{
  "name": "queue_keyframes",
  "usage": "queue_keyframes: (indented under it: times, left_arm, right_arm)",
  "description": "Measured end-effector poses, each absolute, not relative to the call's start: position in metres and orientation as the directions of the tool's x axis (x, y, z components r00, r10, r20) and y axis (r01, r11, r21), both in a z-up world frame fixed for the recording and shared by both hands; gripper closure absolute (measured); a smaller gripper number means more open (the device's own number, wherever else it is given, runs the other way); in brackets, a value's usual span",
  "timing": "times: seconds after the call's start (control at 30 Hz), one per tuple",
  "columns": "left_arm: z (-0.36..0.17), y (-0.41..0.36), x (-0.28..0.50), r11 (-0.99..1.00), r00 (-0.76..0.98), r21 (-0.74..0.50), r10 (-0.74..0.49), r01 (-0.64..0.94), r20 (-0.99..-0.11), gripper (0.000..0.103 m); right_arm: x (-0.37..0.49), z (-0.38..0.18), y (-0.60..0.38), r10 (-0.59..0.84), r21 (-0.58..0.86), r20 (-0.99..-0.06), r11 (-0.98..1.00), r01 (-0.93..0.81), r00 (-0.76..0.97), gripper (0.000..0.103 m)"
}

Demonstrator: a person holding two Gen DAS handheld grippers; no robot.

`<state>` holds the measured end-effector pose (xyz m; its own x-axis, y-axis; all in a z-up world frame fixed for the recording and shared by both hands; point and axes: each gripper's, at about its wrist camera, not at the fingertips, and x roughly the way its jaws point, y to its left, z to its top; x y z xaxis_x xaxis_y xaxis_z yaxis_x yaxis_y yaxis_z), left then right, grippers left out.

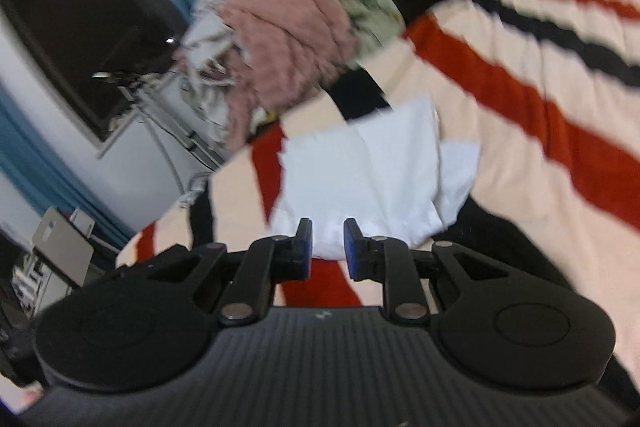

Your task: Fold clothes

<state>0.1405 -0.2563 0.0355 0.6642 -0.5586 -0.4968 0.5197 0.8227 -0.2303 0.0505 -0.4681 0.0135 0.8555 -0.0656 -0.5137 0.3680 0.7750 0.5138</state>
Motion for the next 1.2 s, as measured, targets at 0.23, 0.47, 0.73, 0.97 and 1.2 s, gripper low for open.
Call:
queue_keyframes:
  times: [0.23, 0.47, 0.73, 0.97, 1.2]
  left_arm:
    - [0.106, -0.208, 0.040, 0.822, 0.726, -0.134, -0.556, 0.554, -0.405, 0.000]
    - [0.106, -0.167, -0.037, 0.833, 0.777, -0.061, -0.536, 0.549, -0.329, 0.000]
    - [0.069, -0.134, -0.065, 0.857, 0.811, -0.078, -0.509, 0.510, -0.290, 0.000]
    - [0.042, -0.120, -0.064, 0.881, 0.839, -0.073, -0.468, 0.468, -0.279, 0.000]
    - [0.021, -0.116, -0.057, 0.893, 0.852, -0.050, -0.443, 0.447, -0.281, 0.000]
  right_arm:
    - [-0.024, 0.074, -0.413, -0.139, 0.377, -0.393, 0.877, 0.297, 0.909, 0.006]
    - [-0.071, 0.075, -0.377, -0.139, 0.321, -0.333, 0.913, 0.251, 0.933, 0.006]
    - [-0.094, 0.047, -0.343, -0.195, 0.264, -0.280, 0.926, 0.270, 0.940, 0.006]
    - [-0.084, 0.016, -0.325, -0.225, 0.218, -0.265, 0.934, 0.285, 0.938, 0.006]
    - [-0.070, -0.018, -0.322, -0.257, 0.203, -0.304, 0.923, 0.326, 0.917, 0.006]
